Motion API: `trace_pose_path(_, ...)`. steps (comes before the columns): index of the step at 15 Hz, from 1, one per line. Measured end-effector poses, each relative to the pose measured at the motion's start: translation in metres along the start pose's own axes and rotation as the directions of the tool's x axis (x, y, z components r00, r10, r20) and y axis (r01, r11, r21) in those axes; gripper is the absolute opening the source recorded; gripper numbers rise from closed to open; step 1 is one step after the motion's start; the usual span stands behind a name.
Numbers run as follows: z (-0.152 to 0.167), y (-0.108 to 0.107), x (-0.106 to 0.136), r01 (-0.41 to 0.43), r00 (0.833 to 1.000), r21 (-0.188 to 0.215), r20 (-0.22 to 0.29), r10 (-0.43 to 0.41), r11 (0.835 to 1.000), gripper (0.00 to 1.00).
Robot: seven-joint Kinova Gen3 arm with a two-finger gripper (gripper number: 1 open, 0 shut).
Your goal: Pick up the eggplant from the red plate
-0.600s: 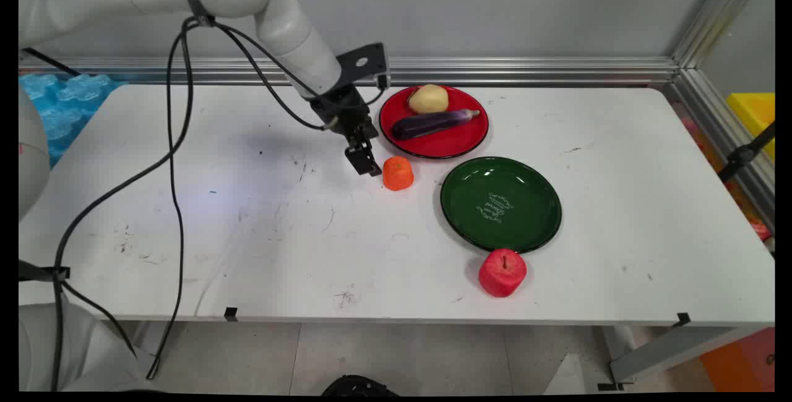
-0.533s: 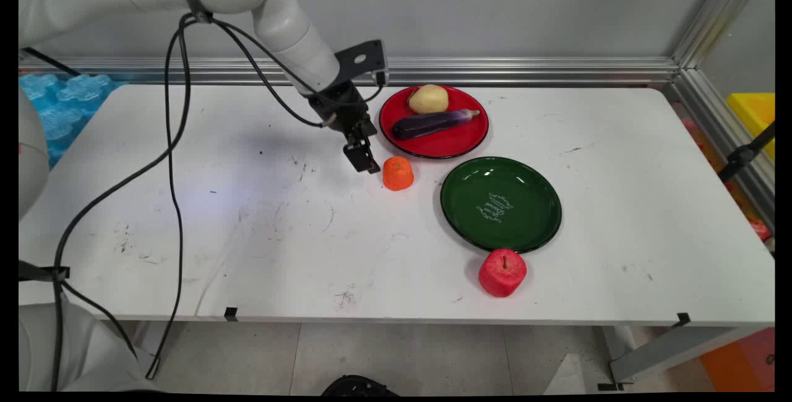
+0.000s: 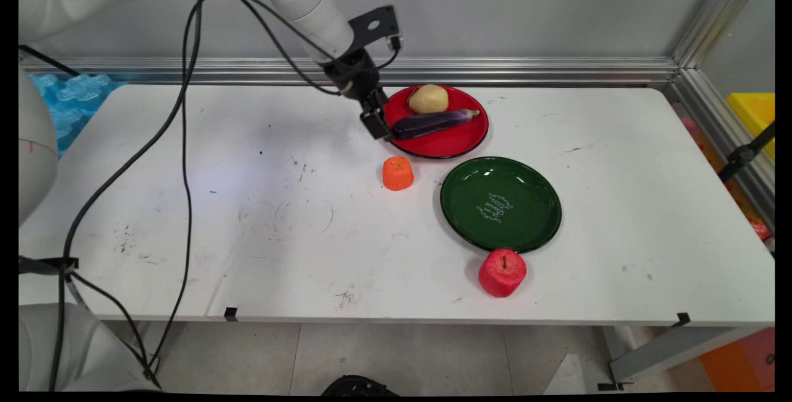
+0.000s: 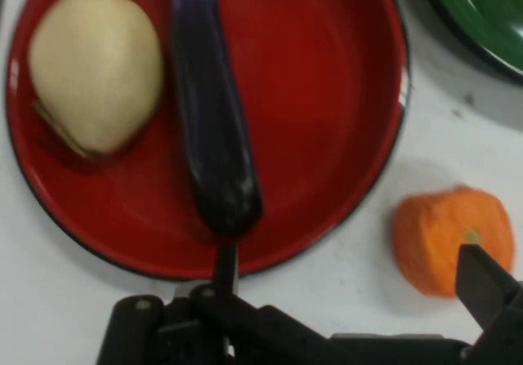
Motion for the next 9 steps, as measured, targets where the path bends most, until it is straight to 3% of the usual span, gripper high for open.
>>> trace_pose_path(9, 0.034, -0.034, 0.027, 0.039, 0.999, 0.058, -0.029, -0.037, 0.998, 1.0)
